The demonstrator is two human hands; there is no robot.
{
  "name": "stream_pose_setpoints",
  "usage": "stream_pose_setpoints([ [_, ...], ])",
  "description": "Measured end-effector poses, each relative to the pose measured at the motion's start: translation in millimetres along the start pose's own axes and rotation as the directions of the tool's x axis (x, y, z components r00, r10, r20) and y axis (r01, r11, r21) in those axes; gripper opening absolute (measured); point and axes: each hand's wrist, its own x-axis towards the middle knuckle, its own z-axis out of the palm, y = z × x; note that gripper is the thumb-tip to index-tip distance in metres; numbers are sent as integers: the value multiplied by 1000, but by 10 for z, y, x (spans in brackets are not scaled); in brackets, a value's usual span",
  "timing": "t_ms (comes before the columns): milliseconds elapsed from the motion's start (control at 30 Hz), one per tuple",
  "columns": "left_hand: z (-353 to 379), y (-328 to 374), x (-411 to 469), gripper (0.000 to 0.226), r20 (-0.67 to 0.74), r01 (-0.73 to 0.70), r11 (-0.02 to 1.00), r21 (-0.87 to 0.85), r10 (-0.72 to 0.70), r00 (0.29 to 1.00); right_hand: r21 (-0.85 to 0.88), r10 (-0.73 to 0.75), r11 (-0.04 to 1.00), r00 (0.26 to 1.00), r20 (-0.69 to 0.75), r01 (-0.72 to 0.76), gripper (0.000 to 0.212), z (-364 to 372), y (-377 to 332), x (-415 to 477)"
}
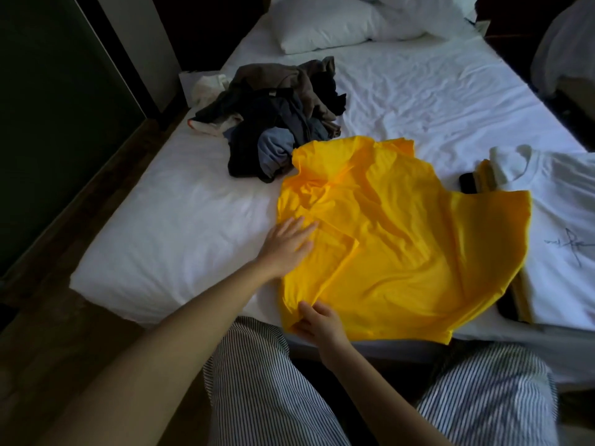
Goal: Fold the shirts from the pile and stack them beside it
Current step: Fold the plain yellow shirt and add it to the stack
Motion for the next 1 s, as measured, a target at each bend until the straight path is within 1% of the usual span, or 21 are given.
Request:
stream_pose_setpoints([
  [67,186,-44,-89,52,92,17,989,150,-31,995,-89,5,996,1000,-13,-6,19,-5,15,-20],
  [133,185,-17,-85,52,55,8,980,199,-19,998,-326,-53,945,998,-43,36,23,-68,-11,-69],
  [200,123,65,-54,52,1,-14,970,243,14,1000,-637,-238,764,963,-123,108,23,-145,-106,-115],
  [233,124,112,-45,53,-26,-10,967,255,17,1000,-739,-381,661,907,-181,130,19,-179,-182,-124],
  [267,166,153,-59,53,-58,-2,966,259,18,998,-789,-541,582,819,-194,197,18,-198,-267,-118],
  [300,251,192,-91,53,-82,4,965,264,18,996,-813,-691,495,706,-153,308,21,-200,-362,-91],
  [333,348,234,-138,52,-87,11,963,269,13,996,-838,-798,364,601,-55,407,28,-196,-454,-32],
  [367,441,257,-174,53,-85,22,964,265,1,996,-869,-842,213,535,69,448,36,-211,-517,72],
  [400,504,257,-189,56,-70,32,966,258,-14,997,-892,-812,78,547,203,445,46,-251,-582,180],
  [433,534,263,-192,61,-68,54,966,254,-38,997,-910,-719,-8,630,294,415,54,-305,-628,267],
  [467,527,285,-204,67,-44,75,962,261,-66,997,-925,-628,-81,702,336,371,61,-388,-651,354],
  [500,524,300,-220,73,-52,76,958,276,-64,997,-931,-562,-139,747,354,337,65,-483,-658,422],
  [533,524,310,-235,75,-67,77,957,278,-61,996,-931,-559,-185,746,362,313,68,-572,-629,488],
  [600,519,320,-297,72,-83,77,962,263,-57,995,-950,-602,-211,735,312,231,70,-657,-614,507],
  [700,622,297,-431,65,-144,41,969,243,-6,990,-984,-589,-123,788,176,128,71,-766,-605,500],
  [733,631,308,-456,67,-151,26,969,244,11,989,-985,-607,-118,776,170,124,73,-830,-599,472],
  [800,548,420,-451,72,-98,22,976,218,0,995,-982,-634,-104,750,186,156,74,-1007,-575,406],
  [833,485,494,-407,75,-75,43,986,160,-31,997,-981,-664,-90,724,189,173,71,-1112,-565,360],
  [900,363,670,-279,75,-172,38,998,42,-30,985,-983,-745,-63,646,162,174,59,-1319,-547,259],
  [933,312,783,-194,70,-226,15,1000,-1,-15,974,-986,-797,-47,589,133,159,54,-1433,-554,213],
  [1000,294,1025,48,53,-205,-6,994,-112,-18,979,-995,-890,-13,453,56,98,46,-1674,-595,111],
])
